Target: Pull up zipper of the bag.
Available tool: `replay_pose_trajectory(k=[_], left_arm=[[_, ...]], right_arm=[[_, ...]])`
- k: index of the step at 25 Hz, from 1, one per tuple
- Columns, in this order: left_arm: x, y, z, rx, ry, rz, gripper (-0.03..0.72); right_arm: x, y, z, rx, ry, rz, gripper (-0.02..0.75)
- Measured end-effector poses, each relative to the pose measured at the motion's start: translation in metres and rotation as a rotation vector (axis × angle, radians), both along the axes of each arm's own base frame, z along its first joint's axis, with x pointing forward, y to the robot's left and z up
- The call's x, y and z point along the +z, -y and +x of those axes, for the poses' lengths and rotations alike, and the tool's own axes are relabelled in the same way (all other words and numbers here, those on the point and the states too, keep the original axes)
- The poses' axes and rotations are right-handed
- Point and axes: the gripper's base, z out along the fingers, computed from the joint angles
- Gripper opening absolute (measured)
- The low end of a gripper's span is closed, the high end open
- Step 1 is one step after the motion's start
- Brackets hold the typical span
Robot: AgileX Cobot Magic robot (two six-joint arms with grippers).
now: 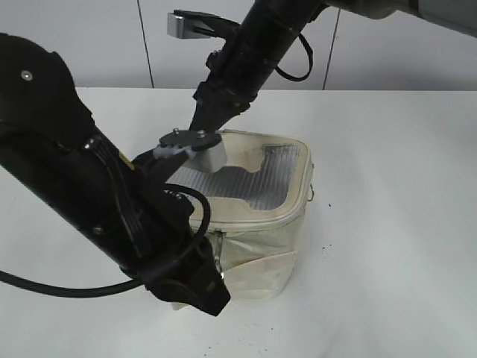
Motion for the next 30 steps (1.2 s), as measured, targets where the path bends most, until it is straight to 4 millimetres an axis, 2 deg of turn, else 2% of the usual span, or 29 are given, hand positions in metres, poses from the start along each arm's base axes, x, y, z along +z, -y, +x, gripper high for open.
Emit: replay_pose_trajectory(k=[5, 7, 10, 14, 17, 20, 23, 30], left_arm=[[0.006, -0.005, -0.002, 0.019, 0.016, 0.026, 0.442], [0.014, -0.01, -0.001, 0.009, 0.061, 0.033, 0.495], [0.033, -0.017, 0.005, 0.008, 0.149, 0.02, 0.52], [0.061, -0.027, 0.025, 0.073, 0.252, -0.027, 0.527], [0.079, -0.035, 0.049, 0.163, 0.361, -0.068, 0.528], [0.089, -0.043, 0.074, 0.26, 0.449, -0.097, 0.528], [0.088, -0.042, 0.099, 0.314, 0.485, -0.1, 0.528], [0.065, -0.011, 0.151, 0.218, 0.489, -0.061, 0.528]], right_arm=[[0.005, 0.005, 0.002, -0.051, 0.002, -0.028, 0.384], [0.014, 0.011, 0.003, -0.072, 0.027, -0.048, 0.453], [0.033, 0.022, 0.003, -0.115, 0.075, -0.083, 0.487], [0.055, 0.045, 0.007, -0.21, 0.116, -0.12, 0.495], [0.064, 0.062, 0.008, -0.272, 0.109, -0.126, 0.495], [0.061, 0.08, 0.004, -0.313, 0.078, -0.155, 0.495], [0.055, 0.097, -0.007, -0.338, 0.028, -0.19, 0.495], [0.043, 0.145, -0.042, -0.409, -0.093, -0.255, 0.495]])
